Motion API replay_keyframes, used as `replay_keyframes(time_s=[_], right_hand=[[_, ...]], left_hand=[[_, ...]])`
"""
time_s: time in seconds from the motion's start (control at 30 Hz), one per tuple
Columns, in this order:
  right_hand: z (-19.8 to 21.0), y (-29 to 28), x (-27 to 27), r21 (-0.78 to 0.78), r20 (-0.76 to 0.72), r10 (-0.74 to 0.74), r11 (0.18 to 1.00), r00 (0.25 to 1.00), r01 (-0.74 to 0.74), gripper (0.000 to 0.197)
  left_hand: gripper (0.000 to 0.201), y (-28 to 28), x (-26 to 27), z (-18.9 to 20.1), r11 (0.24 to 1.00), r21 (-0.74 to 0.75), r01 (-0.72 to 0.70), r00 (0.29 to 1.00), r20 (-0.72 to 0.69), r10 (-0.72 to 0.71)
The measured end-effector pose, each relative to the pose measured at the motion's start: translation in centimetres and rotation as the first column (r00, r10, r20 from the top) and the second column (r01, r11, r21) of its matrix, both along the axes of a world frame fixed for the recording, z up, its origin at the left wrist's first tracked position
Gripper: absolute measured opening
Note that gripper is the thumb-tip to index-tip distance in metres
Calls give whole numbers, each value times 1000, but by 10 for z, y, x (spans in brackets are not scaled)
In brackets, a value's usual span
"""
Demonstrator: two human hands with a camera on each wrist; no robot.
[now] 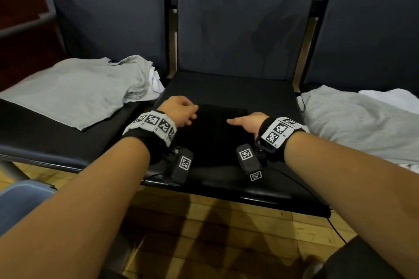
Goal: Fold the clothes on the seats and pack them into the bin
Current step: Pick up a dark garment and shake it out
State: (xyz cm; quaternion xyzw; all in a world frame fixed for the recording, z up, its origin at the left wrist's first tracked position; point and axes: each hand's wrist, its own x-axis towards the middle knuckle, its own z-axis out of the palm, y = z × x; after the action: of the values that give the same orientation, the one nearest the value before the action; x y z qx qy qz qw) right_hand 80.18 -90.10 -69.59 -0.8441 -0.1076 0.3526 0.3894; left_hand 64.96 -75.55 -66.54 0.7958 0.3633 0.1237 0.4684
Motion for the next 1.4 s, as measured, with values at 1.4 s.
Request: replay_keyframes(time_s=[1.4], right_hand=[[61,10,-11,661,-6,-35,750,999,30,9]], left_hand=[[26,40,-37,22,785,-618,-38,880,351,320]])
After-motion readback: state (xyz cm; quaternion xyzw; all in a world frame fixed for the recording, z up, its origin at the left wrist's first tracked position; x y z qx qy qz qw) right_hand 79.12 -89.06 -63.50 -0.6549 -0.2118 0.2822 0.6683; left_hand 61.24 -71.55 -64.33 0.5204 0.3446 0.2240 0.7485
